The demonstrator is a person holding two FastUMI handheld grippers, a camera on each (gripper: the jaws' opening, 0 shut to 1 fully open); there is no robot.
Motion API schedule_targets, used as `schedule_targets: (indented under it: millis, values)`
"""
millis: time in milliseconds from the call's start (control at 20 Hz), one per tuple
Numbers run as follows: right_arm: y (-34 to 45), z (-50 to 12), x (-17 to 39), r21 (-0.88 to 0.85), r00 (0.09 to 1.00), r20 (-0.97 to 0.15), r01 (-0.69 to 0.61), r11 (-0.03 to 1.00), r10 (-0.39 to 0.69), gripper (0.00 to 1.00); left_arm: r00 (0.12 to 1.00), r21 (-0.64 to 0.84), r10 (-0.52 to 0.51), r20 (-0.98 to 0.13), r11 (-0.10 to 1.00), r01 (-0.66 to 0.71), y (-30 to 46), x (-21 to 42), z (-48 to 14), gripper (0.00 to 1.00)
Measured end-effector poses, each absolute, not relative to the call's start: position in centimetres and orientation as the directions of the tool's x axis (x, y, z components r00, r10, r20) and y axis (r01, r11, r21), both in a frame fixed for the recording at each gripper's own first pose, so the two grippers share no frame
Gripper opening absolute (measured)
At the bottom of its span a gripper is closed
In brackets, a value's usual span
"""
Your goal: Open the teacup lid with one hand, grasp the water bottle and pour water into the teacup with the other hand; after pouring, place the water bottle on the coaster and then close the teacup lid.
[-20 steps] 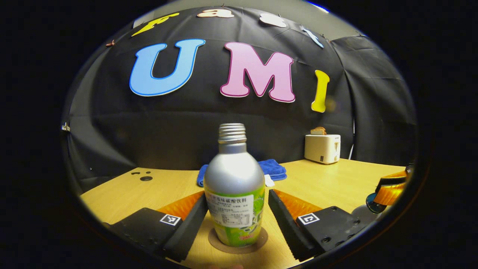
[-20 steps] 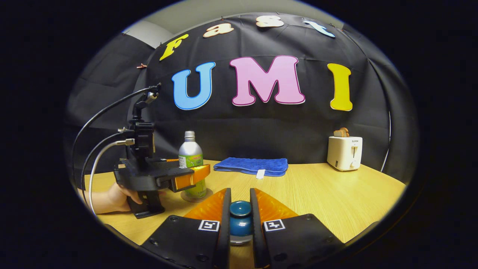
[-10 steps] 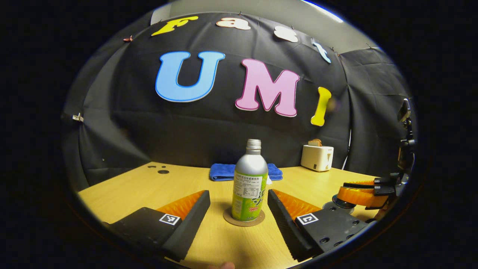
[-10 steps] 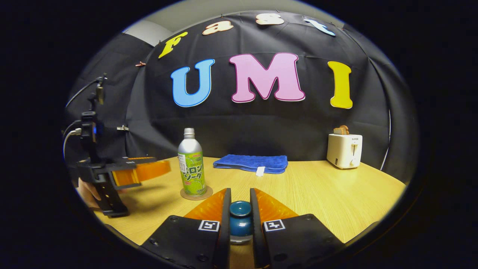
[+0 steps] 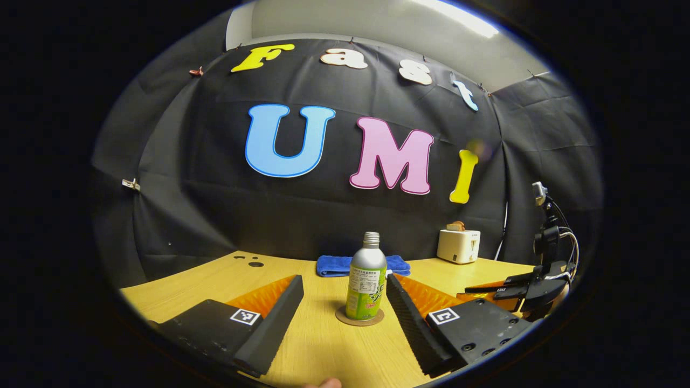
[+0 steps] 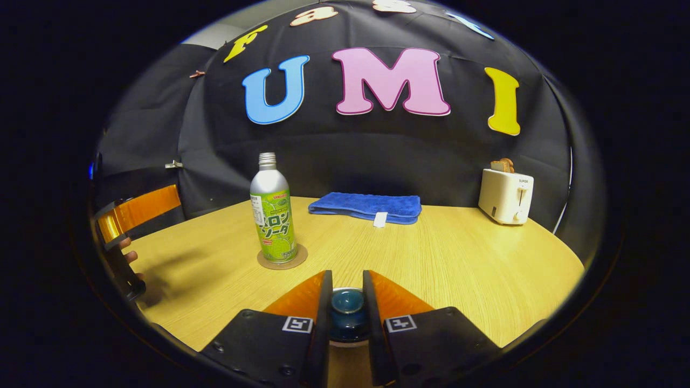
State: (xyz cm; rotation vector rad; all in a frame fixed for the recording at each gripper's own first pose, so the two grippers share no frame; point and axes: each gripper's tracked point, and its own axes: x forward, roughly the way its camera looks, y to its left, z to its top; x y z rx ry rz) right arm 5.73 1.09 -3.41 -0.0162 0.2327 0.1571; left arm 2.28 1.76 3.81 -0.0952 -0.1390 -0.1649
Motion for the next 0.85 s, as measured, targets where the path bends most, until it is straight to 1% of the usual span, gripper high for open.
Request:
schedule_targets:
  millis: [50, 100, 150, 200, 250, 300, 350, 400, 450, 600, 700, 850]
  values:
    - [0.8, -2.8, 5.4, 0.004, 0.968, -0.206, -0.148, 0.989, 0.145, 0.43, 0.98, -0.09, -0.15, 0.134, 0.983, 0.163, 1.8, 2.2, 3.3, 0.97]
    - [0.5, -2.2, 5.1, 0.007, 0.974, -0.177, -0.14, 0.99, 0.139, 0.53, 0.982, -0.111, -0.146, 0.118, 0.981, 0.159, 1.7, 2.4, 2.6, 0.97]
    - [0.2, -1.8, 4.8, 0.009, 0.98, -0.15, -0.129, 0.992, 0.129, 0.66, 0.984, -0.139, -0.147, 0.098, 0.977, 0.16, 1.5, 2.5, 1.9, 0.97]
    - [-0.2, -1.5, 4.5, 0.016, 0.985, -0.125, -0.117, 0.993, 0.118, 0.72, 0.986, -0.167, -0.148, 0.079, 0.973, 0.159, 1.3, 2.7, 1.0, 0.97]
    - [-0.6, -1.1, 4.1, 0.024, 0.989, -0.103, -0.108, 0.994, 0.11, 0.86, 0.988, -0.192, -0.141, 0.058, 0.97, 0.149, 1.5, 3.1, 0.2, 0.98]
    - [-0.9, -0.8, 3.7, 0.029, 0.991, -0.08, -0.107, 0.994, 0.109, 0.95, 0.99, -0.211, -0.135, 0.041, 0.967, 0.141, 1.7, 3.4, -0.4, 0.98]
    - [-1.3, -0.3, 3.2, 0.023, 0.994, -0.054, -0.098, 0.995, 0.099, 0.96, 0.991, -0.227, -0.127, 0.028, 0.965, 0.13, 1.9, 3.6, -0.8, 0.98]
    - [-2.0, 0.0, 2.9, 0.009, 0.996, -0.033, -0.082, 0.997, 0.082, 0.97, 0.993, -0.239, -0.12, 0.011, 0.964, 0.119, 2.0, 3.8, -1.2, 0.95]
    - [-2.8, 0.4, 2.5, -0.007, 0.998, -0.001, -0.064, 0.998, 0.064, 0.97, 0.994, -0.238, -0.111, 0.017, 0.965, 0.112, 2.2, 3.6, -1.3, 0.95]
    - [-3.7, 0.4, 2.0, -0.003, 0.999, -0.002, -0.041, 0.999, 0.041, 0.97, 0.996, -0.214, -0.083, 0.022, 0.973, 0.086, 2.1, 4.0, -1.1, 0.95]
    - [-4.0, 0.3, 2.0, -0.003, 0.999, -0.002, -0.032, 0.999, 0.032, 0.97, 0.998, -0.167, -0.054, 0.02, 0.984, 0.057, 2.1, 4.0, -1.3, 0.95]
    - [-3.9, 0.3, 2.0, -0.005, 0.999, -0.002, -0.032, 0.999, 0.032, 0.97, 0.999, -0.061, -0.038, 0.017, 0.997, 0.039, 1.1, 3.8, -1.5, 0.95]
